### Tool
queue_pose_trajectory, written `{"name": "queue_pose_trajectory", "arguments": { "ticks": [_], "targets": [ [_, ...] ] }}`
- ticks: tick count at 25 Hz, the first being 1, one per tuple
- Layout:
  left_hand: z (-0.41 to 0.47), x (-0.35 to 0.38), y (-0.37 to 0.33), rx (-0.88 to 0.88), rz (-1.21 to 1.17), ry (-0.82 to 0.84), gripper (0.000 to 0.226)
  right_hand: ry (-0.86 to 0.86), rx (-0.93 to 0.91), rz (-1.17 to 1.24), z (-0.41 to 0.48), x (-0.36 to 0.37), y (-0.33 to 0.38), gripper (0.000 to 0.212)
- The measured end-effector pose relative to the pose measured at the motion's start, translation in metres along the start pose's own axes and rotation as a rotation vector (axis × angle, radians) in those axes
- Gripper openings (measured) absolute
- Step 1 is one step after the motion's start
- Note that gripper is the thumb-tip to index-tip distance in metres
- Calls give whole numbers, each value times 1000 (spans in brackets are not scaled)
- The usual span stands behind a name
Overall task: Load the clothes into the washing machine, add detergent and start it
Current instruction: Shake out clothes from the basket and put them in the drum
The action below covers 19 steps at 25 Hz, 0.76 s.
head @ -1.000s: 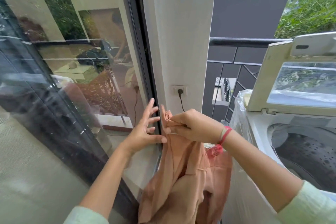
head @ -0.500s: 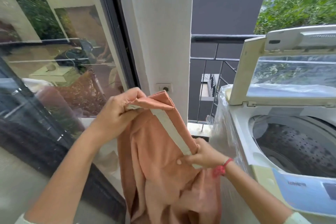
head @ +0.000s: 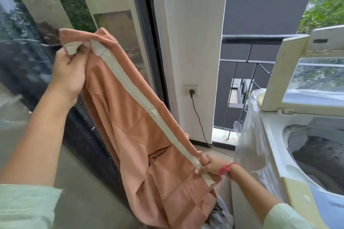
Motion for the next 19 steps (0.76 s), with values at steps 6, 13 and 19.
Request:
{"name": "queue_pose_trajectory", "arguments": {
  "ticks": [6, 13, 19],
  "targets": [
    [40, -41, 158, -326, -236, -332, 69, -482, -991, 816, -146, -118, 152, 31],
    [-88, 82, 69, -479, -366, -311, 29, -764, -810, -31, -77, -66, 159, 37],
    [-147, 142, 62, -370, -226, 88, 34, -687, -976, 325, -90, -54, 173, 32]
  ]
}}
Point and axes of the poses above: each hand's wrist, its own z-axis towards the middle knuckle, its own x-axis out of the palm, y = z × x, the point moved 7 cm from there along z, towards the middle knuckle, and after that the axes turned 10 degrees about z, right-handed, at the moved point
